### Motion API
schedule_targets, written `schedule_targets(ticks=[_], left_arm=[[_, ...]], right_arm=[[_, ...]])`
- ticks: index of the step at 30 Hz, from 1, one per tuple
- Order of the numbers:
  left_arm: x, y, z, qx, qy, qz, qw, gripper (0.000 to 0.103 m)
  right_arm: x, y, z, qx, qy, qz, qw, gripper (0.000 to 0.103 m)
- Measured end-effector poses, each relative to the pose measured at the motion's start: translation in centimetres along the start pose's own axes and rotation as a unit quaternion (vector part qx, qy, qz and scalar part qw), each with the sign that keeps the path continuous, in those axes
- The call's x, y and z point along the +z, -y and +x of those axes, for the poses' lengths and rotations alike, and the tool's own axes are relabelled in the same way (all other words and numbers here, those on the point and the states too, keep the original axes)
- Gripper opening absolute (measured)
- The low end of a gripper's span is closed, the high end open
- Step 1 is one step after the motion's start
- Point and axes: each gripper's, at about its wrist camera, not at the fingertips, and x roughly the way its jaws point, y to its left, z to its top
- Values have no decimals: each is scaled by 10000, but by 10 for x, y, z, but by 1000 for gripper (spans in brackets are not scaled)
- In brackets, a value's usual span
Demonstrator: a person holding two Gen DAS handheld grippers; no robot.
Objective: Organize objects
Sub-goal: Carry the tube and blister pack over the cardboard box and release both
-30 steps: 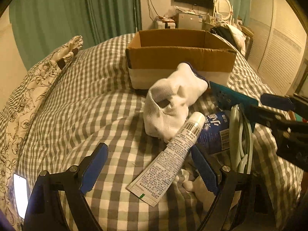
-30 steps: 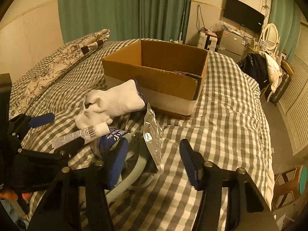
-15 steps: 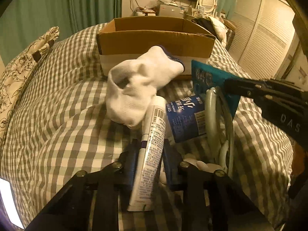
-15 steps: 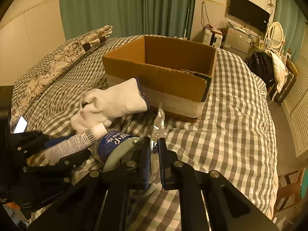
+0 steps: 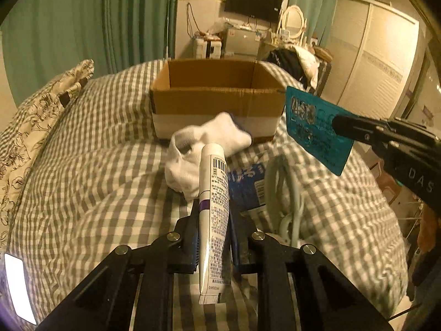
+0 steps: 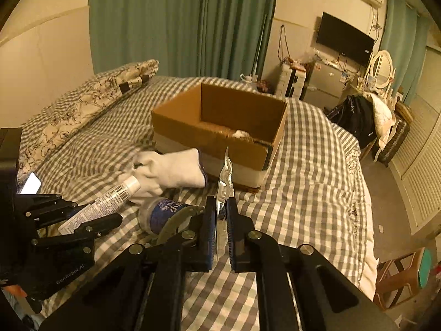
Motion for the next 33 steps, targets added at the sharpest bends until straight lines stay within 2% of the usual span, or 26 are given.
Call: schedule_targets(ticks=[8,13,20,27,33], left_arm=[[29,2,-36,-15,452,42,9990,18],[65,4,-53,-155,746,111,9970,18],[123,5,-62,-49,1166,174,9930,18],[184,-4,-34,16,1253,130,9920,18],[224,-14,14,205,1187,104,9927,18]], right_arm=[[17,-11,-45,48,437,-151,9989,7],[38,-16,-68,95,751,-330,9966,7],[77,-13,-78,133,1135,-455,9924,7],[126,0,-56,-4,1302,-441,9905,7],[165,18,-12,-80,1307,-374,9907,7]])
